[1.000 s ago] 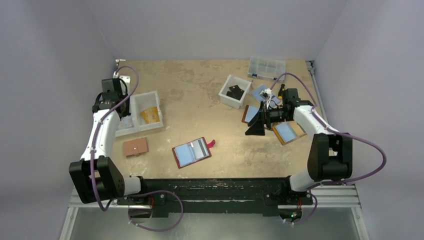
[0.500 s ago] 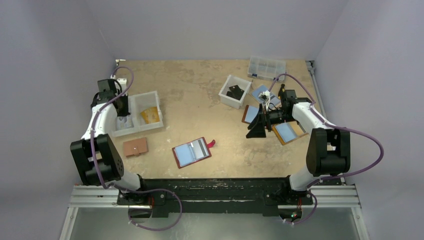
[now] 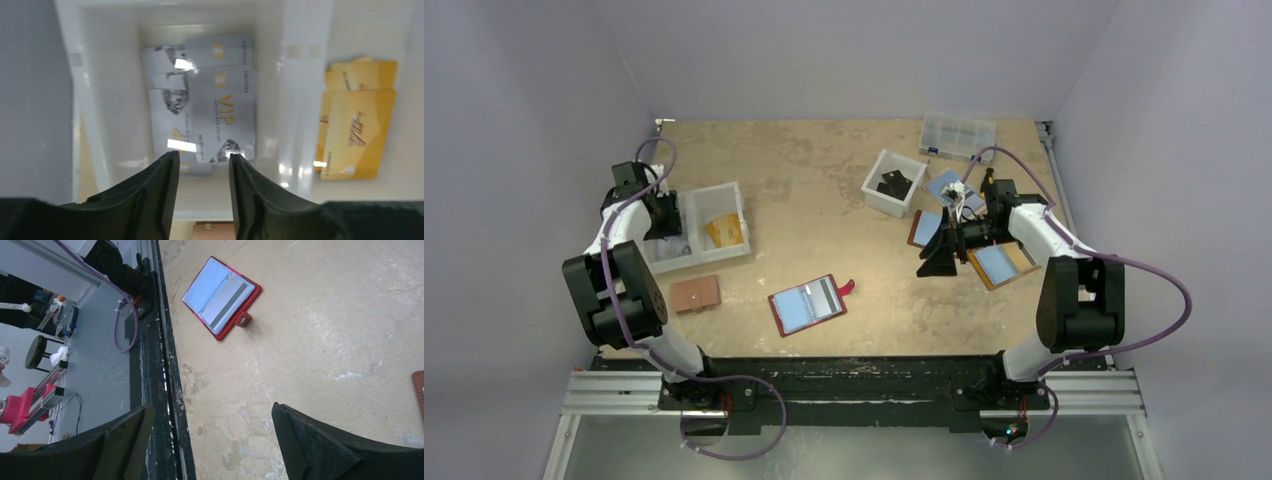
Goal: Take the credit cards out of the card holder
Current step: Place the credit card in the storage box.
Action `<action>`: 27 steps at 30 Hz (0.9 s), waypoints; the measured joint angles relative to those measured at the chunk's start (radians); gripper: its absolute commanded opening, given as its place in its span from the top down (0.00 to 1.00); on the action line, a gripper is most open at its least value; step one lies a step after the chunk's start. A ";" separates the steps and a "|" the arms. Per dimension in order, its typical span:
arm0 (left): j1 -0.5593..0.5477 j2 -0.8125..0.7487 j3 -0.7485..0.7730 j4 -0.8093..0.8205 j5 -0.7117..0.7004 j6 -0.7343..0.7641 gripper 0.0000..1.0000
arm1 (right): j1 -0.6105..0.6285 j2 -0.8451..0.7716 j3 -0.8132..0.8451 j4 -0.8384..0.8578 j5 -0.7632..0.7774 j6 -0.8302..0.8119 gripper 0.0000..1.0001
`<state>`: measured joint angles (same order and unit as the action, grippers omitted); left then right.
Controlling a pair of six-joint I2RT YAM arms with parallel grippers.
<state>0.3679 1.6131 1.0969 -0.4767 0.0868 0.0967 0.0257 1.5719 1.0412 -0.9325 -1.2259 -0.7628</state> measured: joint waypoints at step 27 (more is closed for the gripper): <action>-0.086 -0.558 -0.037 0.012 -0.010 -0.441 0.02 | -0.019 -0.118 -0.029 -0.012 0.040 -0.088 0.01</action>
<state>0.2817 1.0554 1.0603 -0.4644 0.0772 -0.3439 0.0071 1.4536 1.0126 -0.9443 -1.1862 -0.8505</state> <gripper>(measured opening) 0.984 0.987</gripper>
